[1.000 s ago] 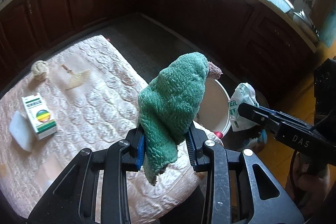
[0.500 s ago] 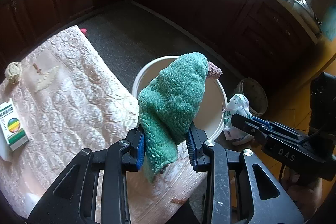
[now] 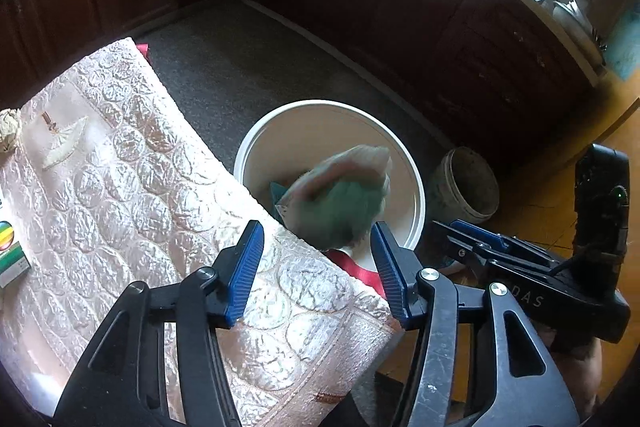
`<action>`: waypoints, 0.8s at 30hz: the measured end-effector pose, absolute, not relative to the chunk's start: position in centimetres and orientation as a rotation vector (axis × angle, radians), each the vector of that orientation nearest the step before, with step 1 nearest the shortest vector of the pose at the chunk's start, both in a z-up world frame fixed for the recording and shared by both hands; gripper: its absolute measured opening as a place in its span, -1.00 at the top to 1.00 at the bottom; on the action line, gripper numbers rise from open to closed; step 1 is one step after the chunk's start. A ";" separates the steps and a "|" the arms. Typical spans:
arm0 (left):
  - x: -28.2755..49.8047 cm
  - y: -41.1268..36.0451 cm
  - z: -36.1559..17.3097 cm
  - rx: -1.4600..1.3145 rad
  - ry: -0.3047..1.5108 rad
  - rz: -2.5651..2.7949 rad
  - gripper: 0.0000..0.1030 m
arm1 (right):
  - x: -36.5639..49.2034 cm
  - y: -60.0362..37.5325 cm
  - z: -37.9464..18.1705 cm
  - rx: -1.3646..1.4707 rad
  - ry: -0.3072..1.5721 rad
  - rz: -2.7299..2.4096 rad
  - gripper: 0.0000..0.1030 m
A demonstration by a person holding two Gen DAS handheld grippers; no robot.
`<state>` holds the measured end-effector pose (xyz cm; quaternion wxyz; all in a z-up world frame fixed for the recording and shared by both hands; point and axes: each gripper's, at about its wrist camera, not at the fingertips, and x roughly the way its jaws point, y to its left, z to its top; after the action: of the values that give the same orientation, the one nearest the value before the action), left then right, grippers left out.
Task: Collect trash
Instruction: 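Open both tools above the white bucket to drop towel and bag, then move both open tools back over the table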
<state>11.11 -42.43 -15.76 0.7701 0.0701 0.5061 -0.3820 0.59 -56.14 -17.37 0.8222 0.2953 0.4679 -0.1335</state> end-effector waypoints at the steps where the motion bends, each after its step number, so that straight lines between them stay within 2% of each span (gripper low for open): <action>1: 11.1 -41.6 -15.6 0.151 1.096 -0.826 -0.05 | 0.6 -56.1 -17.3 0.629 0.997 -0.285 0.06; 19: 10.9 -36.8 -13.6 0.085 1.051 -0.753 -0.05 | 1.0 -53.4 -15.9 0.551 0.985 -0.268 0.05; 24: 10.9 -34.7 -13.4 0.068 1.044 -0.727 -0.05 | 1.3 -52.0 -15.0 0.508 0.969 -0.273 -0.06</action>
<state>10.90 -34.66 -13.37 0.8038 0.0319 0.4875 -0.3394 1.32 -52.05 -14.96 0.8452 0.2408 0.4592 -0.1294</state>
